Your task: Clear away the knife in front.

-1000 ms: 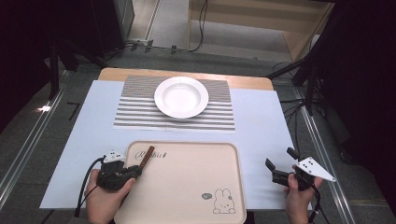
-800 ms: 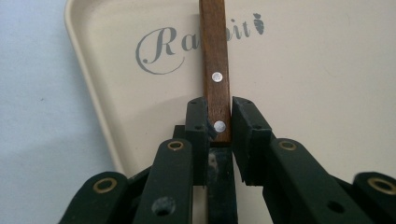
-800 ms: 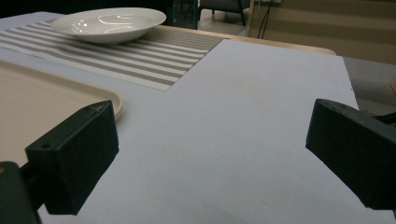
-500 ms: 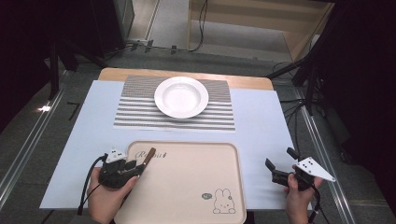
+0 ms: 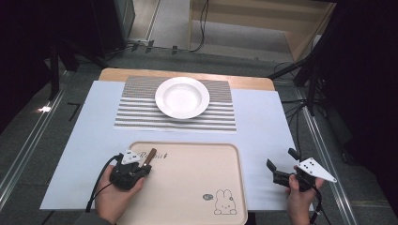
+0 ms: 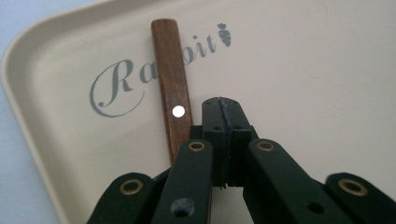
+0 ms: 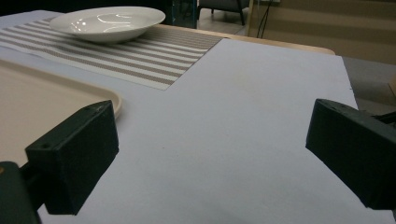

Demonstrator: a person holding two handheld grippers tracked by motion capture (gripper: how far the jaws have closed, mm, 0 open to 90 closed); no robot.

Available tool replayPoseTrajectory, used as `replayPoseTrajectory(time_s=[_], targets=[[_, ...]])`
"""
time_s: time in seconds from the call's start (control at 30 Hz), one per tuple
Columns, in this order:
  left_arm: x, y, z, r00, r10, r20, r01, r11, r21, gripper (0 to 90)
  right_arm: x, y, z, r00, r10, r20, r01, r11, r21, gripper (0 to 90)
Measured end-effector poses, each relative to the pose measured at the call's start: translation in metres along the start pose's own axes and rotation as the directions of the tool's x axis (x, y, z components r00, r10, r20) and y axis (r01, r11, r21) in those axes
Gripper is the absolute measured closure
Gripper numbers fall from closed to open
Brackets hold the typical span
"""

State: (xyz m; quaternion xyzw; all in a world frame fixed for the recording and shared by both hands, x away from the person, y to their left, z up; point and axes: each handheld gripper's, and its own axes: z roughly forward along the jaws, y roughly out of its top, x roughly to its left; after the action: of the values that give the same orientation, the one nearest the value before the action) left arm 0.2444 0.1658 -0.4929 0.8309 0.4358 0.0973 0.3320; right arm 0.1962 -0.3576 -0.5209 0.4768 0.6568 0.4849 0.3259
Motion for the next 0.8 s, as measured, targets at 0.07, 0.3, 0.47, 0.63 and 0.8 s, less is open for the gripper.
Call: replayPoseTrajectory(time_s=[0.07, 0.3, 0.47, 0.63, 0.8], targets=[[0.003, -0.002, -0.001, 1.0, -0.009, 0.0, 0.009, 1.0, -0.001, 89.7, 0.0, 0.0, 0.0, 1.0, -0.001, -0.001, 0.001, 1.0, 0.001, 1.0], [0.013, -0.007, -0.006, 0.9993, -0.036, 0.005, 0.036, 0.9993, -0.011, 89.7, 0.0, 0.0, 0.0, 1.0, 0.0, 0.0, 0.0, 1.0, 0.002, 1.0], [0.02, -0.01, -0.01, 0.9987, -0.051, -0.002, 0.051, 0.9985, -0.017, 89.7, 0.0, 0.0, 0.0, 1.0, 0.0, 0.001, 0.0, 1.0, 0.001, 1.0], [0.027, -0.013, -0.014, 0.9974, -0.071, 0.013, 0.072, 0.9971, -0.028, 89.7, 0.0, 0.0, 0.0, 1.0, 0.0, 0.001, 0.0, 1.0, 0.002, 0.9], [0.035, -0.015, -0.019, 0.9958, -0.091, 0.009, 0.091, 0.9951, -0.037, 89.7, 0.0, 0.0, 0.0, 1.0, -0.001, 0.001, 0.001, 1.0, 0.003, 0.9]])
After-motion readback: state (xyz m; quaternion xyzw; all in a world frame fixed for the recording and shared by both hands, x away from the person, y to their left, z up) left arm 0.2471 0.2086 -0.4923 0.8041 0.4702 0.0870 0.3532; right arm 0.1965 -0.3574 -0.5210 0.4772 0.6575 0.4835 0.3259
